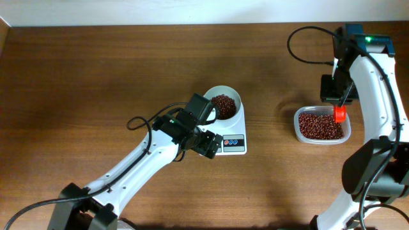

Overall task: Scoop item into bowl and weigh 50g on scale
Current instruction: 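Lift the scoop from the tub toward the bowl with the right gripper, then tilt the scoop over the white bowl to add beans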

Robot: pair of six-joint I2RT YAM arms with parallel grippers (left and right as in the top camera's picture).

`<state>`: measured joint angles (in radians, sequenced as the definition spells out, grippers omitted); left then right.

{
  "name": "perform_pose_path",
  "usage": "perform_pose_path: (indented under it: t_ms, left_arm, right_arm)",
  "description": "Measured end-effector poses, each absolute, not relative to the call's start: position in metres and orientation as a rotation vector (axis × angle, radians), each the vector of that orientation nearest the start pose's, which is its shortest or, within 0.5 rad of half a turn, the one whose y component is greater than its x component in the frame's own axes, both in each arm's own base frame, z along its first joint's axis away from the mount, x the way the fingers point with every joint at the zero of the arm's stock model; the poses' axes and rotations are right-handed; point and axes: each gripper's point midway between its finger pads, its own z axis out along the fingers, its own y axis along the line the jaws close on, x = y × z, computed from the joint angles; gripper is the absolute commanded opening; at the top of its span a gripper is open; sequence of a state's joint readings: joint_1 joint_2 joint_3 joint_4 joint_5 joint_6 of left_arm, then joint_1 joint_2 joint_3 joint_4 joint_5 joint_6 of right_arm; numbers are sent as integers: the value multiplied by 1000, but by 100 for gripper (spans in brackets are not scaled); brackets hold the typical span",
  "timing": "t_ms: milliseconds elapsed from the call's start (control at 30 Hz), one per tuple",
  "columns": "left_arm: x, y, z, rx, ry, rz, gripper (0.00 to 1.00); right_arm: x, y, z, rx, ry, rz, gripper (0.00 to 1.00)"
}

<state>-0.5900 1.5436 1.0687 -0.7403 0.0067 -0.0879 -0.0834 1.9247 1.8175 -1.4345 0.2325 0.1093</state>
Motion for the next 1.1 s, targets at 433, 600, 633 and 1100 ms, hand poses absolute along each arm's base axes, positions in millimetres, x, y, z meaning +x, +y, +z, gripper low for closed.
perform_pose_path:
  t_ms: [433,600,633,1100]
  left_arm:
    - [285,-192,88,698,2715,-176,99]
    - [285,-192,88,698,2716,-176,99]
    - [285,-192,88,698,2715,-176,99]
    - [284,-193,88,703,2714,-177,99]
  right_arm:
    - [430,-20,239,-23,2758,83,4]
    - [452,48,263,-395,2547,401,4]
    - [452,67,265,-492,2515,421,4]
    - [415,222,201,-1082,2503,593,4]
